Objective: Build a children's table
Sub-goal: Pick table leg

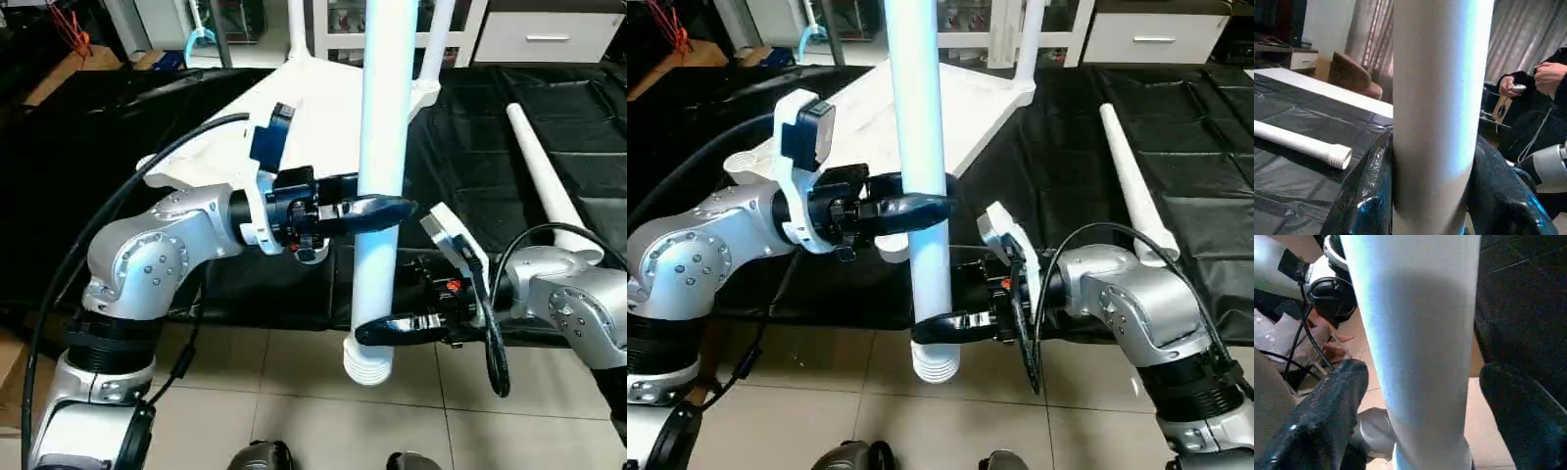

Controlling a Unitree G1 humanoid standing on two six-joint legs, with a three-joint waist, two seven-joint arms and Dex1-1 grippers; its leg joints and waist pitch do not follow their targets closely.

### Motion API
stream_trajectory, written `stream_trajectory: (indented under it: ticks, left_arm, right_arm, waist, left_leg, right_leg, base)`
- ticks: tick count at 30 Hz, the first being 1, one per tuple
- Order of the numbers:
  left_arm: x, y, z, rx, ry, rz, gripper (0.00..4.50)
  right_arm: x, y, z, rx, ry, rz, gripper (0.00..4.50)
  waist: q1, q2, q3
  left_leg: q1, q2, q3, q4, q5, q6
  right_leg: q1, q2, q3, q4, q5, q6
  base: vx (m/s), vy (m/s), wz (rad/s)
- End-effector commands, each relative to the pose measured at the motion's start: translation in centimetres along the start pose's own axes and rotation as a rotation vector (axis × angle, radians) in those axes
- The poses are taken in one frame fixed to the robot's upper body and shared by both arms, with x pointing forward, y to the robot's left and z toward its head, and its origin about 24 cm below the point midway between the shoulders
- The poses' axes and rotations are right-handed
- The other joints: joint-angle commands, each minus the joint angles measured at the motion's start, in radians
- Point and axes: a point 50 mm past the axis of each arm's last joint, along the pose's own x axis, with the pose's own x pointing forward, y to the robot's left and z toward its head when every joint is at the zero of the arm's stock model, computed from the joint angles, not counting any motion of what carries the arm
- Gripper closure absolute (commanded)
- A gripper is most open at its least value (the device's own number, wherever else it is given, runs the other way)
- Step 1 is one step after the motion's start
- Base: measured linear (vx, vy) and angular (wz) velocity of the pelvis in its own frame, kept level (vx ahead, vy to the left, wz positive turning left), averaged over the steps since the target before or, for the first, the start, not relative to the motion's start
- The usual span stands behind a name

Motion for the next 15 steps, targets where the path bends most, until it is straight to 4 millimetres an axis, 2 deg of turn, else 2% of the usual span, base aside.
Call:
stream_trajectory:
  ticks: [1,3,4,7,8,15]
  left_arm:
    - [0.29,0.12,0.47,0.035,0.010,0.003,2.77]
    - [0.32,0.12,0.42,0.036,0.014,0.004,2.77]
    - [0.36,0.14,0.37,0.039,0.019,0.007,2.77]
    - [0.40,0.25,0.40,0.043,0.019,0.019,2.77]
    - [0.40,0.31,0.44,0.043,0.016,0.025,2.77]
    - [0.37,0.38,0.48,0.049,0.020,0.029,2.77]
  right_arm:
    - [0.55,0.15,-0.08,-0.019,0.014,0.010,0.84]
    - [0.61,0.12,-0.19,-0.020,0.022,0.009,0.93]
    - [0.70,0.09,-0.37,-0.022,0.035,0.007,1.17]
    - [0.79,0.01,-0.66,-0.028,0.061,-0.001,1.28]
    - [0.81,-0.02,-0.75,-0.030,0.069,-0.004,1.50]
    - [0.86,-0.16,-0.98,-0.034,0.087,-0.016,2.05]
  waist:
    - [0.001,-0.025,-0.084]
    - [0.001,-0.025,-0.084]
    - [0.001,-0.025,-0.084]
    - [0.001,-0.026,-0.085]
    - [0.001,-0.026,-0.085]
    - [0.002,-0.027,-0.087]
  left_leg:
    - [0.043,0.039,-0.024,-0.071,-0.229,0.033]
    - [0.042,0.039,-0.024,-0.070,-0.224,0.034]
    - [0.042,0.040,-0.024,-0.071,-0.224,0.034]
    - [0.041,0.040,-0.024,-0.070,-0.217,0.035]
    - [0.041,0.040,-0.023,-0.069,-0.214,0.037]
    - [0.040,0.039,-0.023,-0.066,-0.192,0.054]
  right_leg:
    - [0.038,-0.034,0.017,-0.072,-0.265,-0.222]
    - [0.038,-0.034,0.017,-0.070,-0.257,-0.224]
    - [0.038,-0.034,0.017,-0.071,-0.256,-0.224]
    - [0.039,-0.035,0.018,-0.069,-0.242,-0.227]
    - [0.039,-0.035,0.018,-0.069,-0.238,-0.228]
    - [0.042,-0.035,0.017,-0.066,-0.211,-0.239]
  base:
    - [0.000,0.000,0.00]
    - [0.000,0.000,0.00]
    - [0.000,0.000,0.00]
    - [0.000,0.000,0.00]
    - [0.000,0.000,0.00]
    - [0.000,0.000,0.00]
